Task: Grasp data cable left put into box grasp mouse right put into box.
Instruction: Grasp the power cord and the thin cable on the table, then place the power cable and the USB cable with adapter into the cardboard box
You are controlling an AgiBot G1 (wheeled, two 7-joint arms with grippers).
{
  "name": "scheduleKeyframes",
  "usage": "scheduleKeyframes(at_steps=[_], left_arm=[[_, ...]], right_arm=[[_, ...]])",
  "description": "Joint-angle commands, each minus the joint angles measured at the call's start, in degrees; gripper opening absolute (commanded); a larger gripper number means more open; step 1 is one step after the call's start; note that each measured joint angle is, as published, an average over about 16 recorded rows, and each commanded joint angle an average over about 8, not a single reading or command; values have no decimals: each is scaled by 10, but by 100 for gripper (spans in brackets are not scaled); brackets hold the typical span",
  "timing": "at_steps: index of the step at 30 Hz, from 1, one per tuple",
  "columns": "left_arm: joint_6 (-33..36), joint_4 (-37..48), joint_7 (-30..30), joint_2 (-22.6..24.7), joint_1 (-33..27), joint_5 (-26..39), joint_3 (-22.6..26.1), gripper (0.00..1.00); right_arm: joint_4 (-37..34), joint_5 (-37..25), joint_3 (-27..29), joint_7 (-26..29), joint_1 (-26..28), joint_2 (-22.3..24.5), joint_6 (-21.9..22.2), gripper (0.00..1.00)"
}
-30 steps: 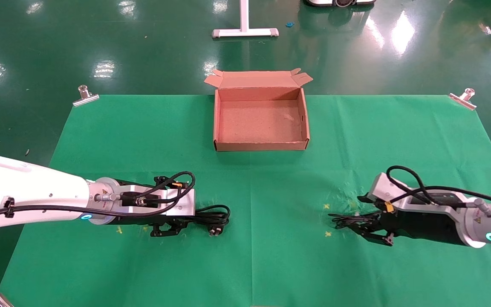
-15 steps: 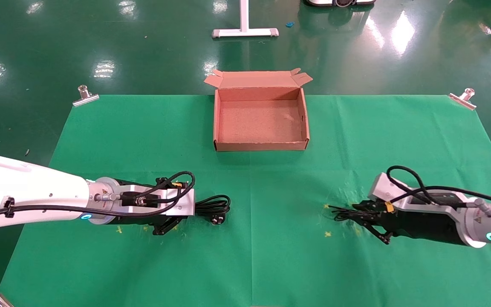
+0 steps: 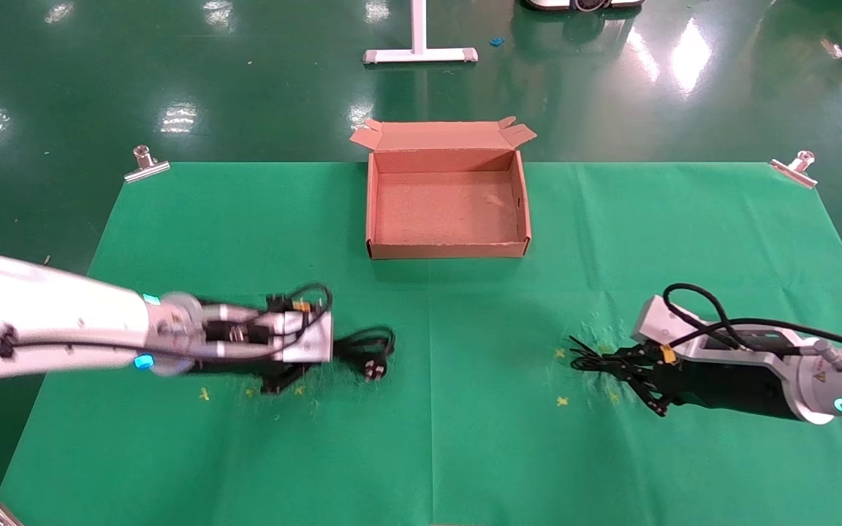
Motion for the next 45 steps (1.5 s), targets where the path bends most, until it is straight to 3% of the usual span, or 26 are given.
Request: scheduleKeyframes(at_steps=[1, 8, 18, 26, 35, 41, 45], left_arm=[[5, 0, 3, -3, -8, -12, -5, 0], [-52, 51, 63, 56, -54, -6, -11, 0], [-215, 267, 237, 213, -108, -12, 21, 3], [-289, 337, 300, 228, -131, -94, 116, 100], [-325, 367, 306, 226, -157, -171, 198, 100], [-321, 393, 301, 211, -177, -202, 220, 100], [-308, 373, 291, 166, -189, -222, 211, 100]], right_arm=[[1, 3, 2, -1, 2, 1, 1, 0], [29, 15, 28, 11, 32, 28, 5, 0], [55, 35, 55, 20, 50, 75, -3, 0], [59, 56, 78, 18, 37, 124, -2, 0], [62, 74, 100, 5, 54, 128, 20, 0], [62, 49, 91, -10, 114, 87, 19, 0], [59, 28, 76, -18, 160, 42, 16, 0]])
